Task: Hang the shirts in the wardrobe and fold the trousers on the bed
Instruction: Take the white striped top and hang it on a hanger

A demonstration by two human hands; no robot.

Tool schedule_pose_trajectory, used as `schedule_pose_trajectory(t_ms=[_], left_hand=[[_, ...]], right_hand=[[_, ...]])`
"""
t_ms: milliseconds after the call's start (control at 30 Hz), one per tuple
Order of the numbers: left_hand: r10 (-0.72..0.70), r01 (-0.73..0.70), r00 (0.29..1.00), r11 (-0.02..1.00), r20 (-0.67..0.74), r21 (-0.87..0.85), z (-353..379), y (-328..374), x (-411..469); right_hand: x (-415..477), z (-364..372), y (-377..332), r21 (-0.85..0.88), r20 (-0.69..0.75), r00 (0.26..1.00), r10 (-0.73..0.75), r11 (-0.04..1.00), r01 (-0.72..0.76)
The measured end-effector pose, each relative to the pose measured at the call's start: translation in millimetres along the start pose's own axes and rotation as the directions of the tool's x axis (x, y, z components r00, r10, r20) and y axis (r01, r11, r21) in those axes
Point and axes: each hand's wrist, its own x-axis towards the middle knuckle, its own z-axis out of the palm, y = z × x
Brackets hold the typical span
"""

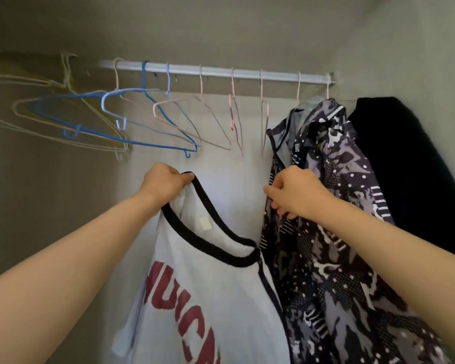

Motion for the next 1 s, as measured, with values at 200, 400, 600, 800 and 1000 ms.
schedule_pose_trajectory(t_ms=[200,400,600,800,1000], left_hand=[[0.141,-0.128,0.989,0.957,-0.033,0.259,12.0,7.0,22.6],[0.181,-0.136,0.981,0.902,-0.072,0.41,14.6,-0.1,43.4],[0.214,-0.158,0.974,0.871,-0.07,0.466,18.3,-2.4,50.7],[0.24,-0.163,0.965,0.862,-0.103,0.48,18.1,-5.5,51.4],[0.212,-0.16,0.975,0.875,-0.064,0.457,19.1,-2.6,48.9]], right_hand=[[50.4,-36.3,-19.1,0.224,-0.253,0.964,0.078,0.974,-0.021],[90.5,-54.5,-44.4,0.433,-0.22,0.962,0.162,0.9,-0.053],[112.8,-70.6,-64.7,0.559,-0.261,0.956,0.137,0.828,0.034],[114.9,-64.5,-71.1,0.469,-0.06,0.983,0.174,0.874,-0.126],[118.8,-53.8,-58.3,0.54,0.005,0.955,0.295,0.803,-0.251]])
